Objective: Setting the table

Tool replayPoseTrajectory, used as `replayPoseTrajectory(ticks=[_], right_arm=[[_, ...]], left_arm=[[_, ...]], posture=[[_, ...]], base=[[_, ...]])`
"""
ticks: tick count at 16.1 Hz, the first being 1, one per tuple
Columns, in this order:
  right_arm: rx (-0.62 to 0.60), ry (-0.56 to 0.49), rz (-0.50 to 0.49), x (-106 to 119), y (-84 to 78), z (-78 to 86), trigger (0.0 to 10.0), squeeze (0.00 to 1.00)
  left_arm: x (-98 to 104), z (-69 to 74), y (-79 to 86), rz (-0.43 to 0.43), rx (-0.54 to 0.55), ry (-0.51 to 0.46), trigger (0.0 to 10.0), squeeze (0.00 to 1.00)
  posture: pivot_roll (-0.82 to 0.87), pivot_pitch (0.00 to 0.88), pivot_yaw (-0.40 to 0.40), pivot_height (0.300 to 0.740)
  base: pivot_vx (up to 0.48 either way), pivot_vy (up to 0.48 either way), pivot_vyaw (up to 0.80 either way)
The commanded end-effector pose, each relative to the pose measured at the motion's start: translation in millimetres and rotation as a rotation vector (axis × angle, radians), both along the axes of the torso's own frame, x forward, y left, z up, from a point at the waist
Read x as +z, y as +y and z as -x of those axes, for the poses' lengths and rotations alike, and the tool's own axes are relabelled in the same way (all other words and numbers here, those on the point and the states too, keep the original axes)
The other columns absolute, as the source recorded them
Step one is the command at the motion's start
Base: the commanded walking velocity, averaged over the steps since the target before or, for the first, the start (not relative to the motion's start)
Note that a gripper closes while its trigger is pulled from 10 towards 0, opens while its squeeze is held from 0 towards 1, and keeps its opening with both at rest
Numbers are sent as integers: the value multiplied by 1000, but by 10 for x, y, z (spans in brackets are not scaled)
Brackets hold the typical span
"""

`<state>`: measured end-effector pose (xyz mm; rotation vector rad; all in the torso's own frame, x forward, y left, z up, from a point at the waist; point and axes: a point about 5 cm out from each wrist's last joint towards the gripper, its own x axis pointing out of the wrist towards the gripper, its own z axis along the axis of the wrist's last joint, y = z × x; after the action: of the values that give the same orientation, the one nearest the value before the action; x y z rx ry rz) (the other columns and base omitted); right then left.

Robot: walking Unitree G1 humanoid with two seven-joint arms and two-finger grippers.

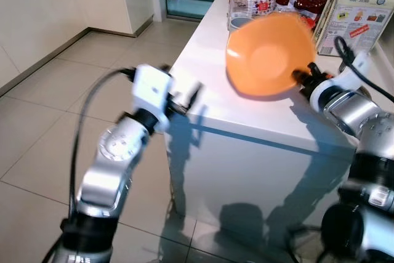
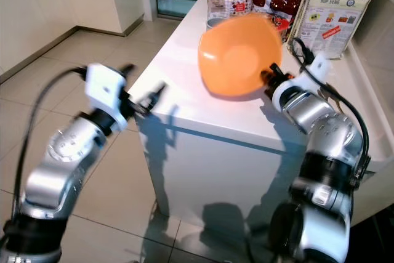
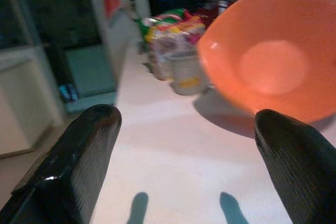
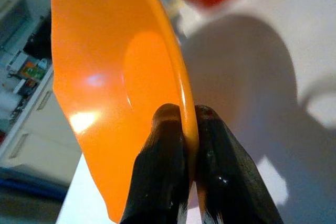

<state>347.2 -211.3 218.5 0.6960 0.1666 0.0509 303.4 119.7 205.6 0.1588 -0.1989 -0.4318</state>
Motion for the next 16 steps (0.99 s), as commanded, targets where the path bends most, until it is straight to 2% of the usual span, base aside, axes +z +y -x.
replayPoseTrajectory(ticks=[1, 2, 3, 8, 9, 10, 12, 16], right_arm=[[3, -205, 75, 308, 117, 86, 10000, 0], [-13, -274, 150, 364, 145, 155, 10000, 0], [-17, -311, 166, 387, 182, 239, 10000, 0], [-55, -354, 234, 289, 393, 423, 10000, 0], [-59, -359, 230, 267, 400, 450, 10000, 0], [-56, -355, 278, 243, 433, 474, 10000, 0], [-59, -362, 309, 224, 458, 478, 10000, 0], [-71, -358, 320, 186, 484, 506, 10000, 0]], left_arm=[[36, -38, 19, -5, 30, -15, 10000, 0], [36, -43, 15, 0, 32, -13, 10000, 0], [44, -41, 7, 3, 34, -15, 10000, 0], [47, -62, -1, 12, 43, -10, 10000, 0], [34, -48, -12, 8, 43, -9, 10000, 0], [74, -41, -9, 11, 41, -14, 10000, 0], [70, -73, 14, 15, 51, -13, 10000, 0], [71, -50, 14, 15, 49, -9, 10000, 0]], posture=[[-14, 0, 29, 740], [-12, 0, 28, 740], [-7, 0, 24, 740], [-8, 0, 22, 740], [-3, 0, 16, 740], [5, 0, 11, 740], [-12, 0, 21, 740], [5, 0, 11, 740]], base=[[0, 0, 0], [0, 0, 0], [0, 0, 0], [0, 0, 0], [0, 0, 0], [0, 0, 0], [0, 0, 0], [0, 0, 0]])
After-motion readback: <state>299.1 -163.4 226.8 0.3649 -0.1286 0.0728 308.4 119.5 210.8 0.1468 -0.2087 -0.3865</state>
